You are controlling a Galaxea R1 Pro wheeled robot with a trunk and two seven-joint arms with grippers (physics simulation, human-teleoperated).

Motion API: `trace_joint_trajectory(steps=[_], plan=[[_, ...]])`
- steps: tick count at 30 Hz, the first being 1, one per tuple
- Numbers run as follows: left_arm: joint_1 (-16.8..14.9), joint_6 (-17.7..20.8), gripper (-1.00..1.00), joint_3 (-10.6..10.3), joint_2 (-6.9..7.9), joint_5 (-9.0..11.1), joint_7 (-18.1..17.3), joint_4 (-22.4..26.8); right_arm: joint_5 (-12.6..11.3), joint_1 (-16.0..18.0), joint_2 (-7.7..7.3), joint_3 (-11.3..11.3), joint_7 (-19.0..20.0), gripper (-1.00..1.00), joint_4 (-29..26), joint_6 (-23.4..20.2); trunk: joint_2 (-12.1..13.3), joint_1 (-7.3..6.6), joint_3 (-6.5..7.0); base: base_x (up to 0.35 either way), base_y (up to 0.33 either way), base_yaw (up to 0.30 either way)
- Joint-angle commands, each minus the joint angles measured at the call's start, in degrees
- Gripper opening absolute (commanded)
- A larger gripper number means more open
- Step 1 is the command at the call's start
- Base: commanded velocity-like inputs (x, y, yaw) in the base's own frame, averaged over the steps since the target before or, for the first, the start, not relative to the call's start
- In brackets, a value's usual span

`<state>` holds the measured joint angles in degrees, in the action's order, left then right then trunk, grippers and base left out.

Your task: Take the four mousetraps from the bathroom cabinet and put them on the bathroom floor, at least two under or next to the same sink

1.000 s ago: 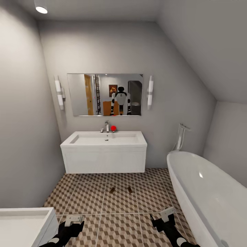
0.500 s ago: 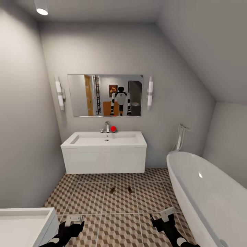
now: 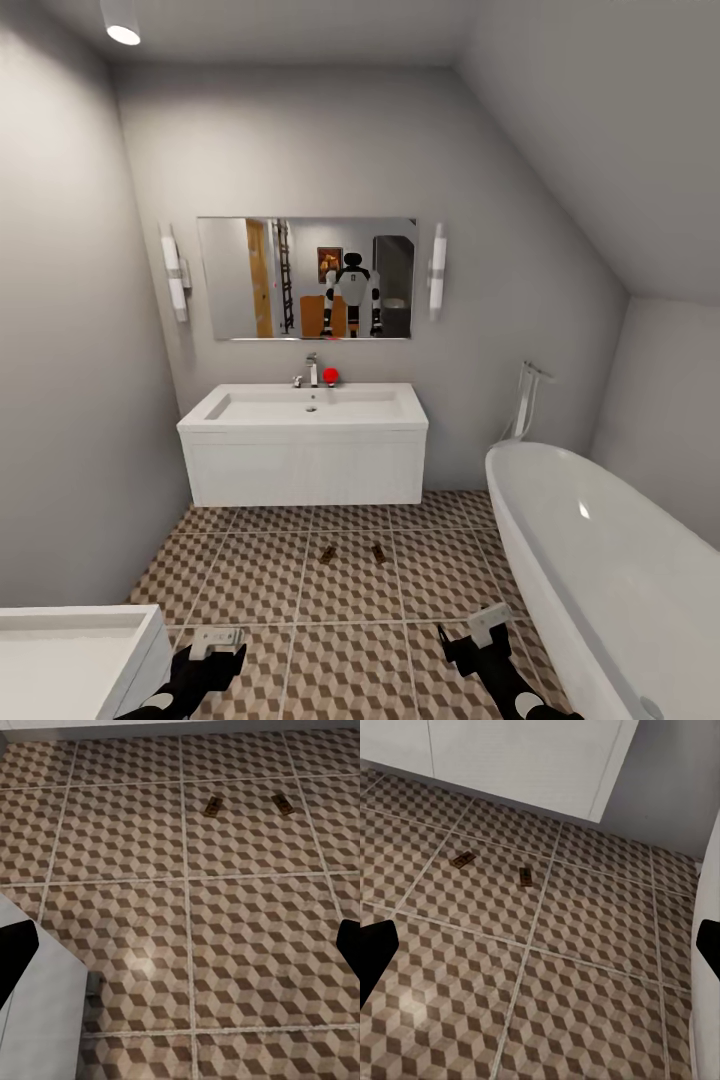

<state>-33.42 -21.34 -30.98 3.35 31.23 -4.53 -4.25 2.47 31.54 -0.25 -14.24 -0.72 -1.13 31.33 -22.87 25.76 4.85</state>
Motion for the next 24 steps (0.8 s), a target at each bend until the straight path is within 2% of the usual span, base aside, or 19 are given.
trace_joint_trajectory(steps=[1,24], plan=[[-0.1,-0.3,1.0,-0.3,-0.04,0.6,-0.5,-0.2,0.3,0.0,-0.01,0.0,-0.1,1.0,0.0,0.1,0.0,0.02,-0.03,0.0,0.0,0.0],[-0.1,-0.3,1.0,-0.3,-0.07,0.6,-0.5,-0.2,0.3,0.0,-0.01,0.0,-0.1,1.0,0.1,0.1,0.0,0.02,-0.03,0.0,0.0,0.0]])
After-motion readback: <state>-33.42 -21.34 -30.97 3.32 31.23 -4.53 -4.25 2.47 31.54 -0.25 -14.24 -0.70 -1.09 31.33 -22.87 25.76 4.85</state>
